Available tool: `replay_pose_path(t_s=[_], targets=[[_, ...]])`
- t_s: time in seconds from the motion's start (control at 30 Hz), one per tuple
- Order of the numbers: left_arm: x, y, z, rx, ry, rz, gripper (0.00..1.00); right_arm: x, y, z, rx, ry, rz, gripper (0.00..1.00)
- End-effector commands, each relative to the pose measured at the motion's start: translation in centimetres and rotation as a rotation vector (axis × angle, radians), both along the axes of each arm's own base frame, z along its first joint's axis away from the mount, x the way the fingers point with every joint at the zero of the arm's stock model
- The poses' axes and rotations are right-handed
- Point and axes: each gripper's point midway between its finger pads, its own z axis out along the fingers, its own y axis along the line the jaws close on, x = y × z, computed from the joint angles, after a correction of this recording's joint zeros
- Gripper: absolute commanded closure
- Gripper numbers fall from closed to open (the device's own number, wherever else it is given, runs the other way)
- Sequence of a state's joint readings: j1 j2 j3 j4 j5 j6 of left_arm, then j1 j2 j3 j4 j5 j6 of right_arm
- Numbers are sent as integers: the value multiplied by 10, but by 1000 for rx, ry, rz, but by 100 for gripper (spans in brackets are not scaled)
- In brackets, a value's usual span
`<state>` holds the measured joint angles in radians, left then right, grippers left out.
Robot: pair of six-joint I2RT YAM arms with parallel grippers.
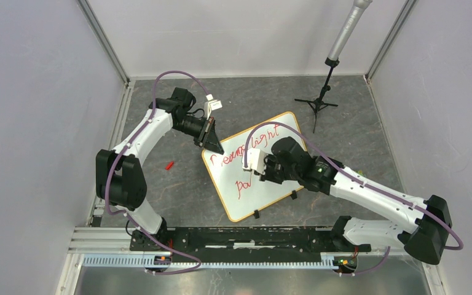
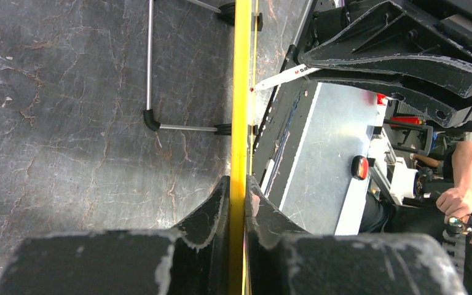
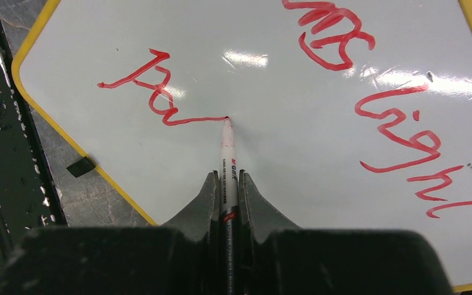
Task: Write a sentence on the whiteboard
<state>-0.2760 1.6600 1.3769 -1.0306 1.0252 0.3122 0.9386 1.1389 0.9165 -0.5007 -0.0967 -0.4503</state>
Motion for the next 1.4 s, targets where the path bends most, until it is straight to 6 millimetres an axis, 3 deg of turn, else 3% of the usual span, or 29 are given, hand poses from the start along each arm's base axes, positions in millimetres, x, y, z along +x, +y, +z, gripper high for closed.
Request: replay_pose_path(t_s=[0.0,0.47,0.7,1.13,1.37], targets=[[7,2,-9,36,-27,-4,98,13,9,25,58,-52,-17,100],[7,3,-9,39,-28,-4,98,-19,-4,-18,-5,63,61,100],[7,3,-9,42,-30,-2,98,-27,-13,-32,-43,77,70,100],[8,3,-7,39,-32,0,98,8,-6,25,38,-42,-14,100],[9,2,-6,37,-34,0,97,17,-4,31,45,-61,-34,100]])
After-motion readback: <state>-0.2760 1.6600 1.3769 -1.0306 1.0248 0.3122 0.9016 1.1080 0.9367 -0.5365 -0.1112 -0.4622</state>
